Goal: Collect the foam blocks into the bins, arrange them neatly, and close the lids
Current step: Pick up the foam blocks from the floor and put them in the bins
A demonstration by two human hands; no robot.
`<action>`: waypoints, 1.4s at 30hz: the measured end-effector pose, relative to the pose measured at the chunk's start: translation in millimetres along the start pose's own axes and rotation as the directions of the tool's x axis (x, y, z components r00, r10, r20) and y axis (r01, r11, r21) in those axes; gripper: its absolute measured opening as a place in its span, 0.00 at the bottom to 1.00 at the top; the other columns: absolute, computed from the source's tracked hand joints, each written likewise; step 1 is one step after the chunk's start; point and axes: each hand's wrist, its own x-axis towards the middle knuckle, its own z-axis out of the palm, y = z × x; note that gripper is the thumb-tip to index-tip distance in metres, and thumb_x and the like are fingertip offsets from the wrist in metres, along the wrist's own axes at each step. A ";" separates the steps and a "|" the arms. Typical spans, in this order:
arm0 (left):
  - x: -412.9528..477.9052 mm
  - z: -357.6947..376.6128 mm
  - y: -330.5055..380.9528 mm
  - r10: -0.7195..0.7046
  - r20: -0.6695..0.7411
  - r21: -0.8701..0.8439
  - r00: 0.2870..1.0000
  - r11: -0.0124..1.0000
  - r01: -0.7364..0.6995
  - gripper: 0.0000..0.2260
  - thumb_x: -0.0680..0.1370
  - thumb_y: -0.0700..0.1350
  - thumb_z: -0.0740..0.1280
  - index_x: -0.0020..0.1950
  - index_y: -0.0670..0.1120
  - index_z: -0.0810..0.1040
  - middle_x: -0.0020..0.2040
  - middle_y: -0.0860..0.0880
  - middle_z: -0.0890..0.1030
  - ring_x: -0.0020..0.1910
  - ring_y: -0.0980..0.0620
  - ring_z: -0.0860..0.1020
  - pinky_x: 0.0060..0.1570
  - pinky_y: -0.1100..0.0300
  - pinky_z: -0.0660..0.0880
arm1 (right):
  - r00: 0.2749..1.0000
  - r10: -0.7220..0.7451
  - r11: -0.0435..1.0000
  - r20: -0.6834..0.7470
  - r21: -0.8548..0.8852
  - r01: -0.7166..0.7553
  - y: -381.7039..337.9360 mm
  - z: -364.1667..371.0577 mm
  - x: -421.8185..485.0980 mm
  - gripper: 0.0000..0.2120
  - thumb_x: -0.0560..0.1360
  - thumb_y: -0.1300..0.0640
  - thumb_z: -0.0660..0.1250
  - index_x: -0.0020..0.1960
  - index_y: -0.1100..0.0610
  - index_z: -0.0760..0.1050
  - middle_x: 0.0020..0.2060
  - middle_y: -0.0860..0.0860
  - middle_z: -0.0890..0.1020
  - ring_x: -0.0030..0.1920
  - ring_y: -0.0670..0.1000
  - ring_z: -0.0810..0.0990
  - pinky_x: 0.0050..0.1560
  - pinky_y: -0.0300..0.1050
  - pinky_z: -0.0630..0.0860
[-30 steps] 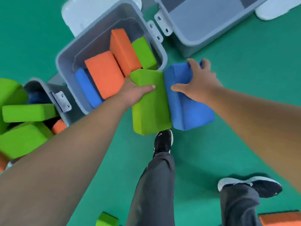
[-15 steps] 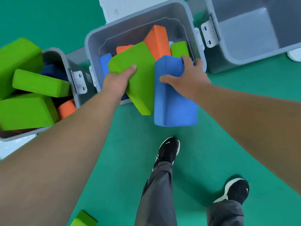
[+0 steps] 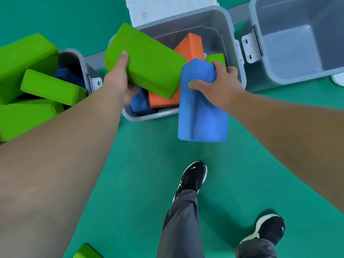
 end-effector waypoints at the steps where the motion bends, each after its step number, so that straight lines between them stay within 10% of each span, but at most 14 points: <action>1: 0.3 -0.2 -4.3 -0.053 -0.023 0.119 0.998 0.991 0.056 0.34 0.76 0.70 0.69 0.75 0.52 0.71 0.66 0.49 0.81 0.58 0.44 0.83 0.65 0.36 0.75 | 1.000 0.011 1.000 -0.011 0.001 -0.011 -1.9 0.2 2.0 0.55 0.57 0.21 0.68 0.79 0.37 0.55 0.72 0.52 0.62 0.66 0.65 0.74 0.65 0.61 0.75; 10: 3.7 3.1 -57.7 -0.028 -0.028 0.712 0.999 0.701 0.039 0.10 0.76 0.50 0.69 0.45 0.44 0.73 0.43 0.44 0.78 0.50 0.41 0.84 0.47 0.48 0.80 | 0.990 0.093 0.992 -0.107 0.097 -0.082 -5.4 0.5 13.3 0.52 0.58 0.23 0.68 0.78 0.34 0.55 0.71 0.51 0.63 0.66 0.64 0.73 0.67 0.62 0.73; 15: -2.3 16.6 -60.7 0.207 0.095 0.905 0.974 0.389 -0.171 0.16 0.79 0.47 0.66 0.65 0.44 0.74 0.56 0.46 0.76 0.48 0.44 0.77 0.45 0.54 0.72 | 0.967 0.128 0.987 -0.218 0.126 -0.102 -8.9 -8.4 24.9 0.45 0.58 0.25 0.70 0.68 0.45 0.62 0.64 0.48 0.66 0.60 0.61 0.74 0.62 0.61 0.73; 21: 8.1 39.6 -56.6 0.145 0.351 0.931 0.925 0.052 -0.362 0.30 0.79 0.51 0.67 0.80 0.47 0.68 0.80 0.44 0.63 0.75 0.39 0.68 0.74 0.48 0.68 | 0.906 0.064 0.998 -0.419 0.031 -0.056 -30.7 -26.0 63.0 0.49 0.63 0.25 0.68 0.73 0.53 0.63 0.78 0.53 0.59 0.65 0.64 0.72 0.56 0.62 0.74; 26: 6.2 50.9 -58.5 0.037 0.353 0.908 0.935 -0.257 -0.332 0.31 0.79 0.50 0.65 0.81 0.48 0.62 0.80 0.44 0.58 0.74 0.35 0.67 0.71 0.44 0.68 | 0.985 0.094 0.941 -0.144 -0.311 -0.135 -29.4 -9.6 78.4 0.29 0.76 0.47 0.66 0.75 0.48 0.64 0.82 0.57 0.47 0.63 0.69 0.74 0.58 0.56 0.74; 32: 3.1 59.2 -65.6 -0.066 0.289 0.877 0.955 -0.381 -0.292 0.40 0.80 0.50 0.66 0.86 0.48 0.46 0.85 0.44 0.41 0.81 0.36 0.56 0.76 0.42 0.65 | 0.998 0.036 0.850 0.051 -0.527 -0.004 4.3 33.3 54.8 0.31 0.76 0.53 0.67 0.75 0.43 0.60 0.83 0.52 0.42 0.77 0.65 0.57 0.72 0.66 0.64; 39: -0.8 81.5 -73.6 -0.170 0.093 0.766 0.981 -0.617 -0.179 0.48 0.76 0.41 0.66 0.83 0.42 0.32 0.82 0.39 0.31 0.83 0.34 0.45 0.78 0.39 0.59 | 0.993 -0.096 0.886 0.075 -0.448 0.119 35.3 26.4 36.8 0.31 0.79 0.54 0.62 0.80 0.43 0.59 0.84 0.47 0.43 0.79 0.61 0.55 0.76 0.59 0.62; 42: 3.7 106.7 -83.2 -0.142 -0.050 0.738 0.989 -0.672 -0.059 0.49 0.71 0.46 0.70 0.84 0.40 0.46 0.83 0.32 0.42 0.80 0.30 0.58 0.72 0.40 0.69 | 0.996 -0.086 0.951 0.000 -0.298 0.082 56.2 18.6 21.0 0.22 0.77 0.56 0.62 0.71 0.50 0.71 0.81 0.48 0.57 0.71 0.61 0.67 0.64 0.56 0.73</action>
